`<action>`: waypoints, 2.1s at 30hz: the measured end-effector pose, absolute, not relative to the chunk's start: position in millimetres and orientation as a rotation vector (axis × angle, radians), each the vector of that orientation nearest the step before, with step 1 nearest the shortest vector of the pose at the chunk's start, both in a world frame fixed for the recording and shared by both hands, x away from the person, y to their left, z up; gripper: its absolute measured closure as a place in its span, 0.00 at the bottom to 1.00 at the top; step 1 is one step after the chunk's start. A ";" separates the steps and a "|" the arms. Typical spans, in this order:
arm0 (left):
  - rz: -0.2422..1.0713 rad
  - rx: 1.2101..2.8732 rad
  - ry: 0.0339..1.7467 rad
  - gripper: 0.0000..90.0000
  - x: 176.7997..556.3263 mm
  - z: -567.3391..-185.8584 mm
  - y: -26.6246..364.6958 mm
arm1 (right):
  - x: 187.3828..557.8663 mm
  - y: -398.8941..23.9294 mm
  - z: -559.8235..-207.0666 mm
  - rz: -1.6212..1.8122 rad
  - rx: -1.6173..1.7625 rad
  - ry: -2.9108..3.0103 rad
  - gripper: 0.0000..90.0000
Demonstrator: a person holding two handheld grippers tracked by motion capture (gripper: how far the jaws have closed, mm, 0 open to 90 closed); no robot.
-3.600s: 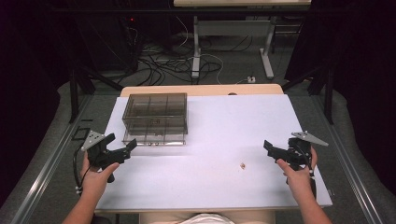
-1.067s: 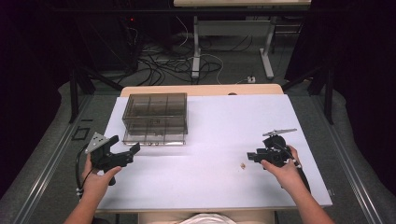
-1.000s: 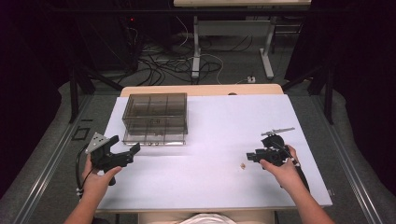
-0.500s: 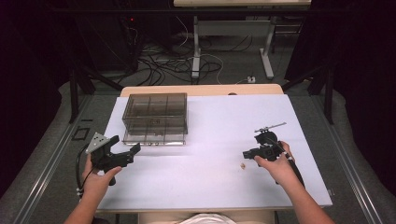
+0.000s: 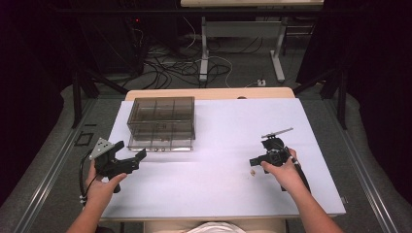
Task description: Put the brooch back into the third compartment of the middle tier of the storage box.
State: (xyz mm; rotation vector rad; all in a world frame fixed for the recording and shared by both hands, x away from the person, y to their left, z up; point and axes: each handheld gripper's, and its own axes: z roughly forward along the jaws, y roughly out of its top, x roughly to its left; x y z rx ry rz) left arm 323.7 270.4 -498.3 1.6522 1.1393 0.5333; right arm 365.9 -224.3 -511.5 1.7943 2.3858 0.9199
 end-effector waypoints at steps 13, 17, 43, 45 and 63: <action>0.530 1.654 1.140 0.04 324.1 -498.7 270.3 | 367.0 -223.3 -523.6 0.939 1.822 2.417 0.79; 0.529 1.654 1.140 0.04 324.5 -499.0 270.3 | 367.6 -224.2 -526.0 0.922 1.815 2.414 0.82; 0.526 1.660 1.141 0.04 324.9 -499.4 270.5 | 368.3 -221.6 -533.1 0.905 1.846 2.440 0.92; 0.527 1.661 1.141 0.04 324.9 -499.4 270.5 | 368.3 -221.7 -533.5 0.917 1.846 2.440 0.92; 0.528 1.660 1.141 0.04 324.9 -499.4 270.5 | 368.4 -222.9 -534.0 0.896 1.858 2.446 0.98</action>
